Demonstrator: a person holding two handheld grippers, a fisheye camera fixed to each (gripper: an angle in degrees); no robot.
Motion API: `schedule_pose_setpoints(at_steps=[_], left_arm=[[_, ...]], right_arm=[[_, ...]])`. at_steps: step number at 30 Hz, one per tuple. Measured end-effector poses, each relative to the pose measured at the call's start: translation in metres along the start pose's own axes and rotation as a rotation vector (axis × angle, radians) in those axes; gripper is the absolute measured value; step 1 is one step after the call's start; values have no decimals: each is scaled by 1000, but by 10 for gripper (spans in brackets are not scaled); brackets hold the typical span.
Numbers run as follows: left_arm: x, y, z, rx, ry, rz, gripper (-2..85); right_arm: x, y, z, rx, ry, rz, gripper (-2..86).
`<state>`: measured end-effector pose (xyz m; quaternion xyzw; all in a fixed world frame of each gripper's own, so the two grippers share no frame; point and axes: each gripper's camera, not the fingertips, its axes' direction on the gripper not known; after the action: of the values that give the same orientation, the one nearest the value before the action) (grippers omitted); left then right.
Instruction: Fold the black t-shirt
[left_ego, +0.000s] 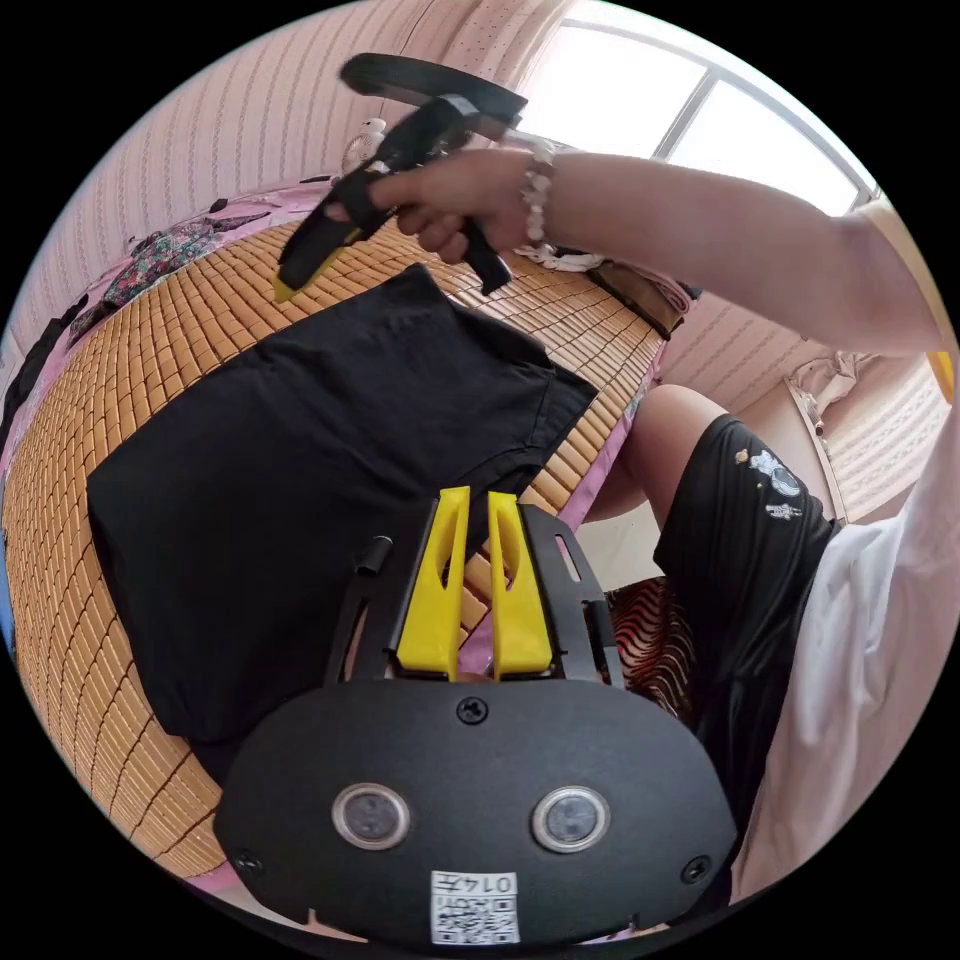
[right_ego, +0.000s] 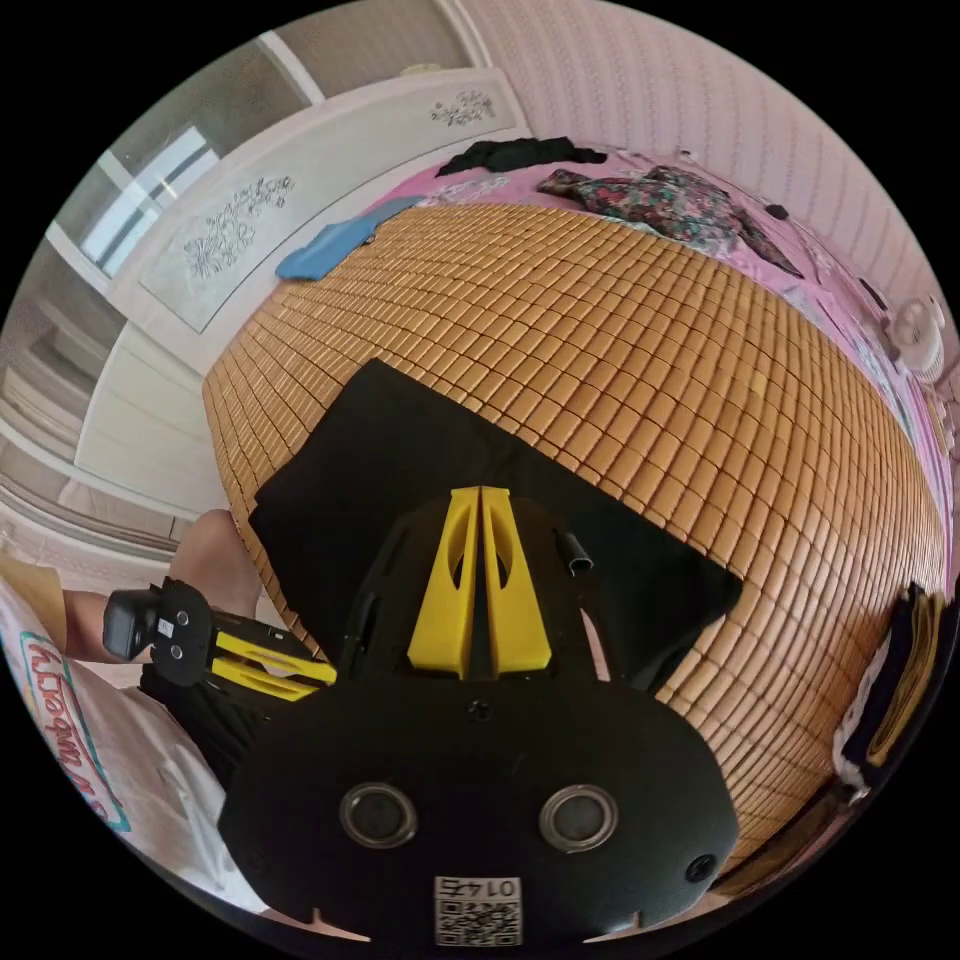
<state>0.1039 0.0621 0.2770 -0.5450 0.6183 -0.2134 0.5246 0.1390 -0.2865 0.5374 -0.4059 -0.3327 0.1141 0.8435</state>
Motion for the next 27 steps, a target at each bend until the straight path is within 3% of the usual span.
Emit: schedule_pose_setpoints(at_steps=[2,9,16,19,22,24,27], left_arm=[[12,3,0,44,15,32,73],[44,-14,19,105,9,149,118],[65,-45,47,56,-3,250,154],[67,-56,66,23,5,232,167],[66,-65,83,-5,28,190,181],[63,-70,88,-3,36,154,144],[54,-73,87,29,-8,85,83]], right_arm=[[22,59,-21,36,55,86,26],[94,213,-41,-127,49,442,73],[131,257,-26,-150,-151,446,25],[146,271,-36,-95,-189,435,16],[165,284,-52,76,-379,461,16],[178,293,-57,197,-572,503,16],[179,294,-54,218,-610,470,29]])
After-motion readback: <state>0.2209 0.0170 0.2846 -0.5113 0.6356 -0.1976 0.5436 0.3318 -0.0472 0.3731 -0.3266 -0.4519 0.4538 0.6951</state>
